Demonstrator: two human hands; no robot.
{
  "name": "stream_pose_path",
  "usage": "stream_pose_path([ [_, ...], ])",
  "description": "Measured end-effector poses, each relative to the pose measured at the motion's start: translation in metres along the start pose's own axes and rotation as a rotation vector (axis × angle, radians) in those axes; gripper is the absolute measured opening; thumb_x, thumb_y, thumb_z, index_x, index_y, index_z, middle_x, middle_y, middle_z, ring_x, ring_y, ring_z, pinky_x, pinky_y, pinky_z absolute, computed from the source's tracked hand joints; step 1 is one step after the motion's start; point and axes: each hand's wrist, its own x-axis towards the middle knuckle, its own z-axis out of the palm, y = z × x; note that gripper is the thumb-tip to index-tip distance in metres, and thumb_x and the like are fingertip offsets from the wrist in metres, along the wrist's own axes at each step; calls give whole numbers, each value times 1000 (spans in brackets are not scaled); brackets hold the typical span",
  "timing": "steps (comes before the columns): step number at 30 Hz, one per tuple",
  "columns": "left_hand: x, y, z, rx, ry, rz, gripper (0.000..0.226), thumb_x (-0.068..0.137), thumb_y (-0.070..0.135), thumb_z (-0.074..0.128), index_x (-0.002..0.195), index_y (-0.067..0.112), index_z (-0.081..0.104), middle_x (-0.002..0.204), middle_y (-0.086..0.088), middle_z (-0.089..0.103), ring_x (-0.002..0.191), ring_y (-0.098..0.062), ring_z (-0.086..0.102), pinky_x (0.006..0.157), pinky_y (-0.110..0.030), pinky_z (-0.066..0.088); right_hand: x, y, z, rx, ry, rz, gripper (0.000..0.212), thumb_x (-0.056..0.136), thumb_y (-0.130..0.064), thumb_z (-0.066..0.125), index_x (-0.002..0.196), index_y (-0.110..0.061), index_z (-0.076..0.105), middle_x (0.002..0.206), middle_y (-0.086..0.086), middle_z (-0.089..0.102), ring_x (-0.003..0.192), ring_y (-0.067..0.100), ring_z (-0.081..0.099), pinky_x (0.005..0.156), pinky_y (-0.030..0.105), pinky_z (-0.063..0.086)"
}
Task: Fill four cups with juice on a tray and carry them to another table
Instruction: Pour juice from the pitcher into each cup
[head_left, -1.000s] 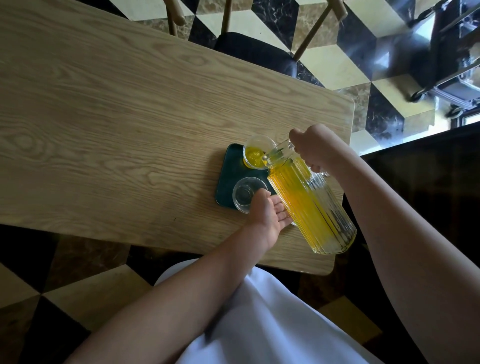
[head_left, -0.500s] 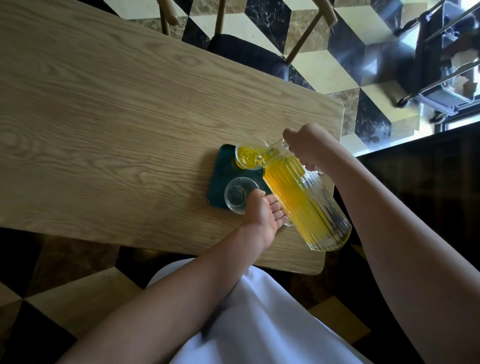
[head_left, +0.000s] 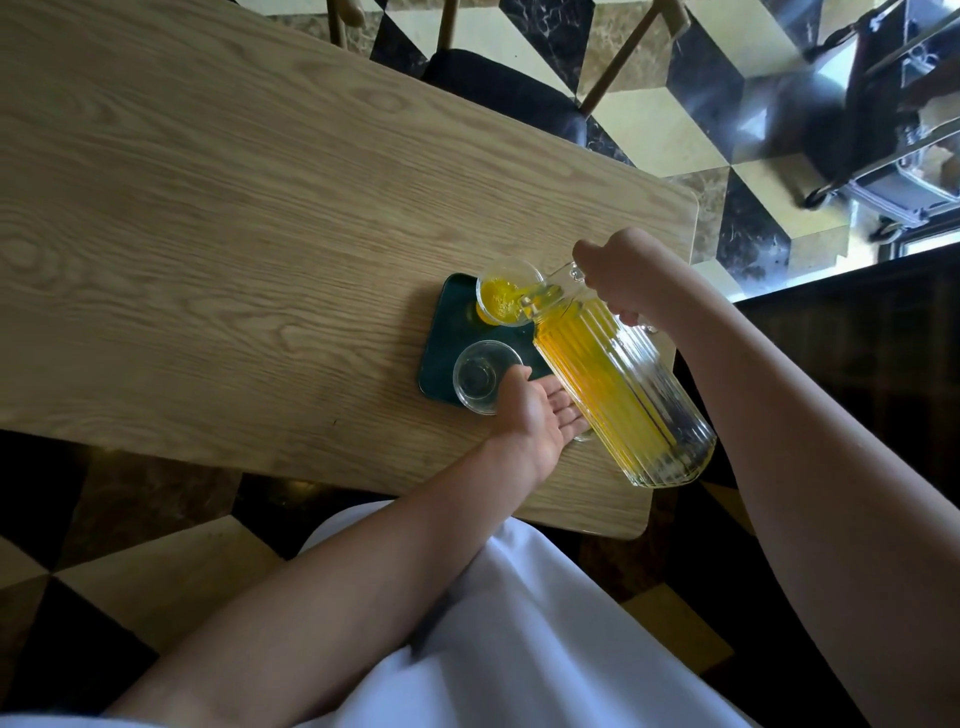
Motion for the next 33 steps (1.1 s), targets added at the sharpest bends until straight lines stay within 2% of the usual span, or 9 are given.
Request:
stream_pose_path([
  [4, 3, -1, -3, -8, 0, 2, 64, 103, 38, 19, 153, -1, 27, 158, -27, 27, 147, -40, 26, 119, -50, 22, 2, 0, 3, -17, -63, 30, 41, 98, -43, 36, 77, -13, 54, 67, 8, 51, 46, 21, 43, 51, 25, 35],
  [8, 2, -1, -2, -24, -2, -14, 64, 103, 37, 19, 154, -1, 23, 160, -26, 23, 148, -41, 21, 120, -50, 21, 3, -1, 4, -5, -23, -12, 41, 95, -40, 39, 66, -13, 50, 57, 7, 46, 43, 21, 41, 48, 25, 32],
  [13, 2, -1, -3, -41, -4, -22, 64, 103, 37, 19, 155, 0, 18, 162, -25, 16, 150, -42, 16, 119, -51, 20, 2, -1, 2, -3, -22, -46, 45, 97, -40, 40, 79, -6, 64, 63, 12, 54, 49, 25, 50, 52, 28, 39],
  [24, 3, -2, -2, -65, -10, -26, 63, 104, 35, 20, 155, 0, 13, 163, -25, 12, 150, -42, 11, 121, -52, 16, 2, -3, 1, -30, -35, -34, 42, 98, -39, 39, 81, -7, 60, 61, 10, 50, 43, 21, 42, 47, 24, 33],
  [29, 7, -3, -4, -71, -16, -23, 62, 104, 35, 19, 155, -1, 13, 158, -25, 26, 150, -43, 13, 120, -53, 17, 4, -6, 5, -29, -50, 5, 41, 98, -42, 38, 73, -12, 50, 54, 4, 39, 39, 19, 34, 42, 22, 27],
  [33, 10, -6, -5, -93, -38, -37, 63, 103, 36, 18, 155, 0, 14, 160, -26, 23, 150, -43, 13, 121, -53, 17, 4, -6, 4, -25, -59, 7, 39, 99, -40, 38, 76, -11, 51, 55, 4, 39, 40, 19, 34, 43, 23, 27],
])
